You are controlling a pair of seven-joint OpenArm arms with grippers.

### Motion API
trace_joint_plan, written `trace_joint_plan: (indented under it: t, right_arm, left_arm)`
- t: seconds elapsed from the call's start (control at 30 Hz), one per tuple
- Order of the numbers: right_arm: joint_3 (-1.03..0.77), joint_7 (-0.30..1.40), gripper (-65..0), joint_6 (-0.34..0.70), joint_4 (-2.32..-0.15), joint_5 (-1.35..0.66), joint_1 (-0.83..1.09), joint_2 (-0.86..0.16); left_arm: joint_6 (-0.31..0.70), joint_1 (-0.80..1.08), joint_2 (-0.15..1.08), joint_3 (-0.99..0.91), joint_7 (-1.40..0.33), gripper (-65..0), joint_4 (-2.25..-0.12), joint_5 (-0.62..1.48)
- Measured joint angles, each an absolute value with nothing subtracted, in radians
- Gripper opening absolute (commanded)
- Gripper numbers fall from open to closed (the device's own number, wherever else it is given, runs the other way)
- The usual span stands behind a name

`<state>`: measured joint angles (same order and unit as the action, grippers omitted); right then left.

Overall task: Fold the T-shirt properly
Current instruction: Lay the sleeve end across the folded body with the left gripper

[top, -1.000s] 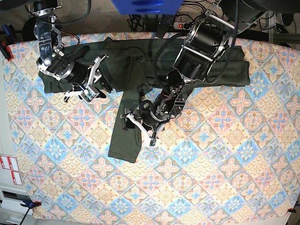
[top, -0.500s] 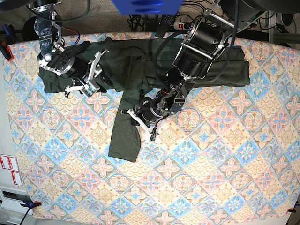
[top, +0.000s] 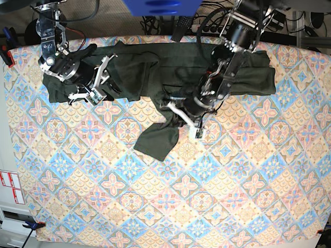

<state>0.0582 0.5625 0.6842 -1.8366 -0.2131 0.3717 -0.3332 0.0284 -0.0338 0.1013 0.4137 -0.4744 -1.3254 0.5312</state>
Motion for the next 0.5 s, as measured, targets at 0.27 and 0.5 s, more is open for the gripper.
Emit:
trace_joint_plan:
  t: [0.27,0.5]
  right_arm:
    - [0.059,0.56,-49.7,0.684,-1.837,-0.213,0.372,-0.333]
    - [0.065,0.563,-49.7,0.684,-1.837,-0.213,0.373,-0.333]
  left_arm:
    - [0.01,0.158,0.16,0.294,-0.465,-65.0,-1.621,0.528]
    - [0.012,0.323,0.197,0.205,-0.46,-65.0,-1.843,0.528]
